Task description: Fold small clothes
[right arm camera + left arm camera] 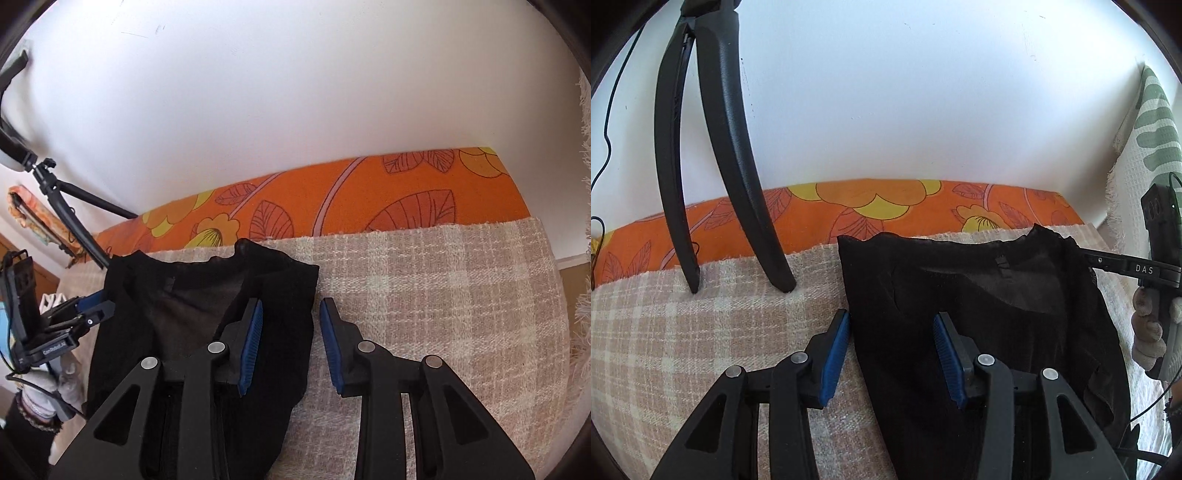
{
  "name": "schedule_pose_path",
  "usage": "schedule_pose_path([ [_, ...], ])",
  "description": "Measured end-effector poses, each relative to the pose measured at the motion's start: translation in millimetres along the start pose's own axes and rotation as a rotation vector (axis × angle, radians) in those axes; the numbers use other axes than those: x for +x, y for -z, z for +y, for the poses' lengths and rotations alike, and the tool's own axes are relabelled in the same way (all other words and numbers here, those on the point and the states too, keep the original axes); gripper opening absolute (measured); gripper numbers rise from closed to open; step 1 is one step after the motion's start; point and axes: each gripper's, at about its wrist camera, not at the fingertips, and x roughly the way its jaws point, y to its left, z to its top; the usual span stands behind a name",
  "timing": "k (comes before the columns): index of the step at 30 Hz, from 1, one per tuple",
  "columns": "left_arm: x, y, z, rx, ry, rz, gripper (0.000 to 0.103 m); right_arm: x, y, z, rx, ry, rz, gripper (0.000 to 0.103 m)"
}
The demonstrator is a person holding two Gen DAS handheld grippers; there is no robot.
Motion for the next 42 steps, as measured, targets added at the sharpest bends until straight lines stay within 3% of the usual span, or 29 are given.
schedule_pose_path([
  [4, 6.5, -8.4, 0.7, -0.021, -0.009, -0.005, 0.045, 3.7, -6.6, 5.5, -0.038, 0.002, 0.002, 0.030],
  [5, 7.6, -10.2, 1.2, -0.027, -0.011, -0.008, 0.037, 4.5, -7.3, 7.4, -0.047, 0.005, 0.001, 0.028],
  [6, 8.8, -11.6, 1.7, -0.032, -0.016, -0.010, 0.023, 5.5, -7.8, 8.7, -0.054, 0.008, 0.002, 0.019],
  [7, 10.5, -12.8, 2.2, -0.036, -0.020, -0.010, 0.018, 7.6, -8.4, 10.2, -0.057, 0.011, 0.006, 0.008],
  [9, 11.1, -13.2, 2.9, -0.044, -0.009, -0.019, 0.002, 8.0, -8.8, 11.2, -0.059, 0.021, 0.003, 0.006],
  [13, -1.8, -9.9, -3.3, -0.020, 0.006, -0.061, 0.001, 3.8, -7.6, 17.9, -0.075, 0.061, -0.015, 0.004],
  [17, -22.2, -7.6, -12.6, -0.001, 0.037, -0.088, 0.001, -13.8, -5.6, 26.1, -0.082, 0.047, -0.054, 0.003],
  [28, -101.2, 17.5, -47.2, 0.071, 0.095, -0.145, 0.001, -98.6, 18.6, 56.2, -0.119, 0.008, -0.130, 0.003],
  [34, -152.1, 55.6, -63.8, 0.112, 0.098, -0.177, 0.001, -148.0, 56.8, 78.5, -0.130, -0.020, -0.164, 0.003],
  [42, -198.0, 131.3, -76.1, 0.111, 0.111, -0.161, 0.001, -186.7, 139.1, 102.8, -0.147, -0.007, -0.173, 0.003],
])
